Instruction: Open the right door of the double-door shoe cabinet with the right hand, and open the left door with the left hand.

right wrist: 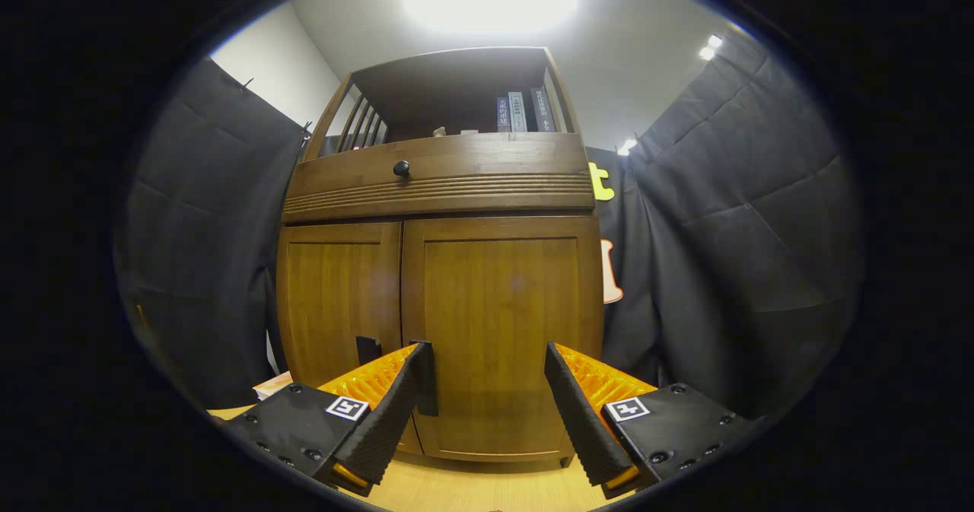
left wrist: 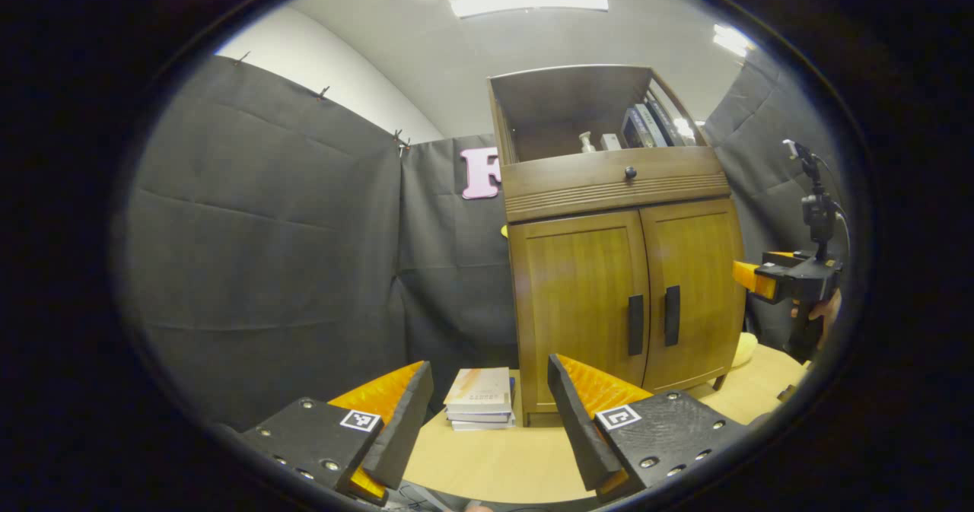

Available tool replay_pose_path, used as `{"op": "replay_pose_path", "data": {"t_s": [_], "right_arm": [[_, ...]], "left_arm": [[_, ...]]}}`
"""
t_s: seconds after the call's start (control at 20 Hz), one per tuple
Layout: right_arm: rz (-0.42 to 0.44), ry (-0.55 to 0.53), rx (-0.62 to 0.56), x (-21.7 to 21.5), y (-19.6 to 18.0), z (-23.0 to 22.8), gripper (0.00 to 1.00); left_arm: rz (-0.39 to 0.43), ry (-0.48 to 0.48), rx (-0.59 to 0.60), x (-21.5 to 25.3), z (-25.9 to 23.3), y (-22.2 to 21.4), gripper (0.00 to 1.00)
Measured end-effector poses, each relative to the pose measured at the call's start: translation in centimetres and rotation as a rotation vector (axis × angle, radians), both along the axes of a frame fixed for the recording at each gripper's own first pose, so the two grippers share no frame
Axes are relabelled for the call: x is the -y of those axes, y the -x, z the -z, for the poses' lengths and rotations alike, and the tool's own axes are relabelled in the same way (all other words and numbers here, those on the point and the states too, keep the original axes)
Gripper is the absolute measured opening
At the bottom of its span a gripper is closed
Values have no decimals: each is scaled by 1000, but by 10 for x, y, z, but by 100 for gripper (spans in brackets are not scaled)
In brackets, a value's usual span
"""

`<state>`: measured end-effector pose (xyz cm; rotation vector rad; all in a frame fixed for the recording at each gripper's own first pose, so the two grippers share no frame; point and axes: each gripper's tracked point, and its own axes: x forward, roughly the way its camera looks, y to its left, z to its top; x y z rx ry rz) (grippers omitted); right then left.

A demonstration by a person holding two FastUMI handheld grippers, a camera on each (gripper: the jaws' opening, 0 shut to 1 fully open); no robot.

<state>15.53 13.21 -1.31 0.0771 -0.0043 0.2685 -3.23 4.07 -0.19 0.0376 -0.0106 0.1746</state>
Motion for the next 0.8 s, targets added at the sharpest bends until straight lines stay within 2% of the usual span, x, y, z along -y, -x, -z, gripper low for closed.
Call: {"op": "replay_pose_path", "data": {"t_s": [0.6, 0.8], "right_arm": [[-58, 8, -57, -57, -47, 35, 97], [-70, 12, -82, -73, -62, 49, 98]], "left_arm": [[-107, -23, 6, -19, -5, 10, 89], [-149, -35, 7, -34, -3, 25, 87]]}}
